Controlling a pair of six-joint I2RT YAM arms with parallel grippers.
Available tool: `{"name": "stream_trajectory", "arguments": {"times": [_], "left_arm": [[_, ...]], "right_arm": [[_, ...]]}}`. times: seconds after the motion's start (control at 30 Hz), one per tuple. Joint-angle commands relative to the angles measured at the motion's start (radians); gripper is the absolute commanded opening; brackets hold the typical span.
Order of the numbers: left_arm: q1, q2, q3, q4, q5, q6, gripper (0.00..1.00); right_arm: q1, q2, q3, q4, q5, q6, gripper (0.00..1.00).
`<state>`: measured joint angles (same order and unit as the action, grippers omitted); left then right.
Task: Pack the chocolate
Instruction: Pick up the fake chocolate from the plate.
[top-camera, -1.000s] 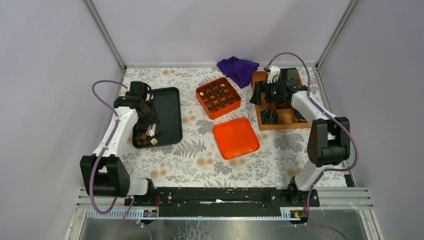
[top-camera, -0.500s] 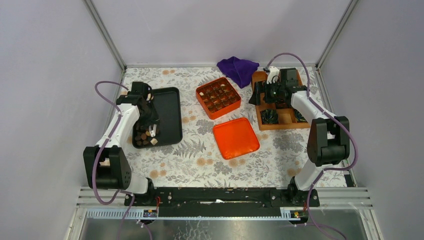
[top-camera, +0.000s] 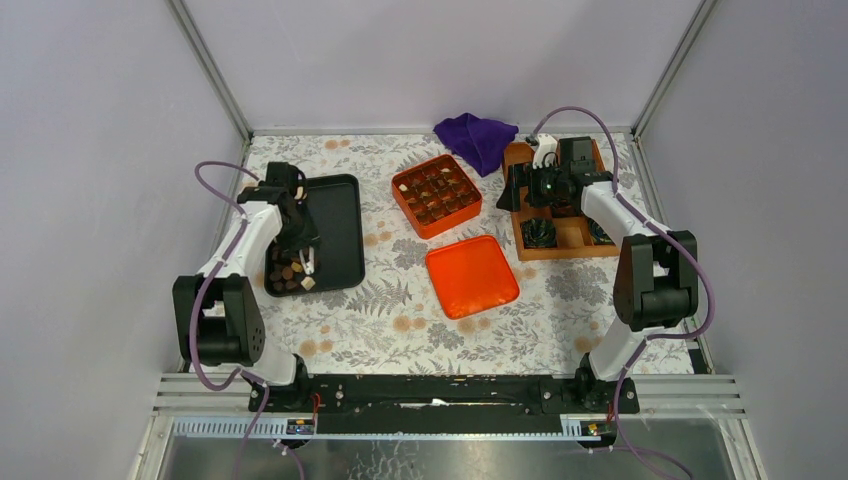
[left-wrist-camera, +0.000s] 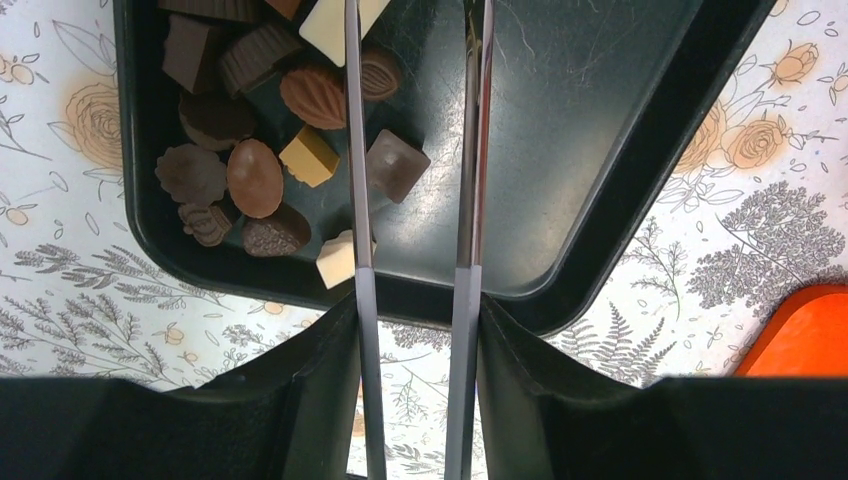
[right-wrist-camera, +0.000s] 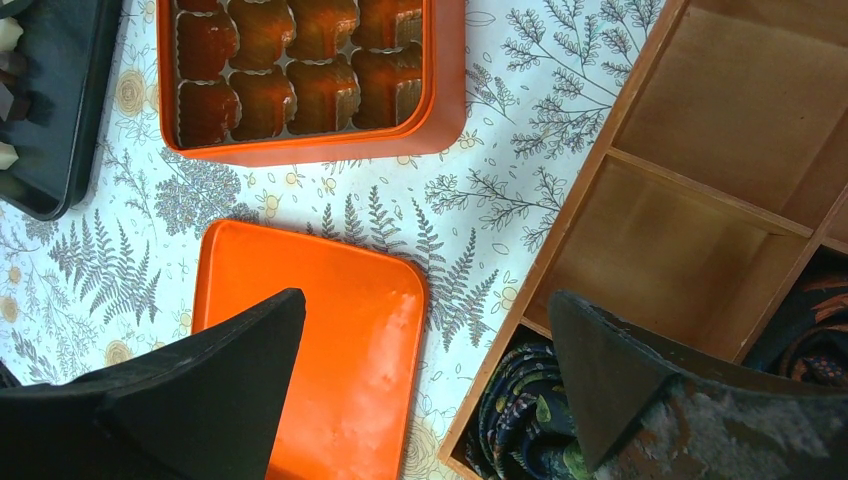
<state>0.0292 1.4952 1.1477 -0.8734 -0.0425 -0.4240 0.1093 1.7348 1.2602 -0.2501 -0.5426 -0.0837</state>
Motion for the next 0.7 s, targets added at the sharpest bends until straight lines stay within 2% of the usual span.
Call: {"name": "stream_trajectory", "arguments": {"times": [0.0,0.33,0.57,0.67], "left_arm": [[0.009,0.025,0.04,0.056,-0.004,0.005,0.48],[0.015,0.052,0.05,0.057,0.019,0.022,0.47],[0.019,0.06,0.057,0.053,0.079,0.022,0.28],[0.02,0.052,0.063,0.048,0.102,0.023,0.25]], "right_arm": [[-0.005,-0.004,0.036,0.02,-0.025,0.003,1.0],[-0.004,-0.003,0.036,0.018,-0.032,0.002,1.0],[-0.005,-0.007,0.034,0.018,-0.03,-0.003,1.0],[-0.005,-0.007,0.034,0.019,-0.032,-0.003,1.0]]}}
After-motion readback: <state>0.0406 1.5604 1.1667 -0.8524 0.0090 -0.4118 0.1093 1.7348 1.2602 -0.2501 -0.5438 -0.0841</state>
